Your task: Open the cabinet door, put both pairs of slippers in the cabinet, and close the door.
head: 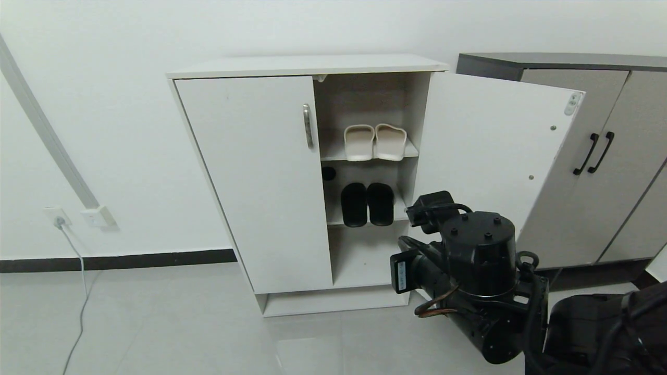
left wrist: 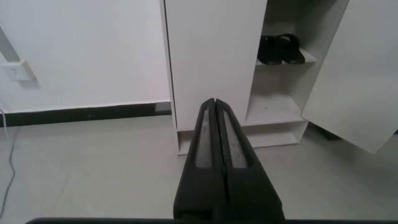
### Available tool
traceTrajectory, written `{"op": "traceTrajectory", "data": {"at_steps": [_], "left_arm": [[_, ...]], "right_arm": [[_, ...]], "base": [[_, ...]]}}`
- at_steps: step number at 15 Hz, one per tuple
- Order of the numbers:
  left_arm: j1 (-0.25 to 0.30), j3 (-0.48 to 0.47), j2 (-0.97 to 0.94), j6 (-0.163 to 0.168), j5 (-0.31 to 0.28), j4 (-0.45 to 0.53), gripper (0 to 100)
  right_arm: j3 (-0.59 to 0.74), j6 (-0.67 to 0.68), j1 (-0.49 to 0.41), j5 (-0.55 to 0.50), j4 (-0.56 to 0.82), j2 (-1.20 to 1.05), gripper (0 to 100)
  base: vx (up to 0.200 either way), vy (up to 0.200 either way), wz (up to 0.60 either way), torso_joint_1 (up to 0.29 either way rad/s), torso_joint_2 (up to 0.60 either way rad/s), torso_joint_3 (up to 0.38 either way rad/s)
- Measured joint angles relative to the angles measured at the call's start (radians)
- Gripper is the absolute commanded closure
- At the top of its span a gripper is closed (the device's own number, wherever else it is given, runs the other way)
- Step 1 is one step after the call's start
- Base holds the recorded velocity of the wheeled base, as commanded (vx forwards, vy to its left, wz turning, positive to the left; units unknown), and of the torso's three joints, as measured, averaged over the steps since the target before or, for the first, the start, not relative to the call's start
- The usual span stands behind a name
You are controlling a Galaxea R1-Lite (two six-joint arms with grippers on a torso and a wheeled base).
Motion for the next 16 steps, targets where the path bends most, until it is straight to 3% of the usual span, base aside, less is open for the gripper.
{"op": "traceTrajectory", "data": {"at_steps": [7,16], "left_arm": [[0.000,-0.001,0.000,0.000,0.000,-0.003,100],[0.000,-0.001,0.000,-0.001,0.000,-0.003,100]], "right_arm": [[0.001,-0.001,-0.002,-0.001,0.000,0.002,100],[0.007,-0.001,-0.001,-0.001,0.000,-0.001,100]], "base": [[0.000,0.000,0.00,0.072,-0.48,-0.359],[0.000,0.000,0.00,0.154,-0.48,-0.326]]}}
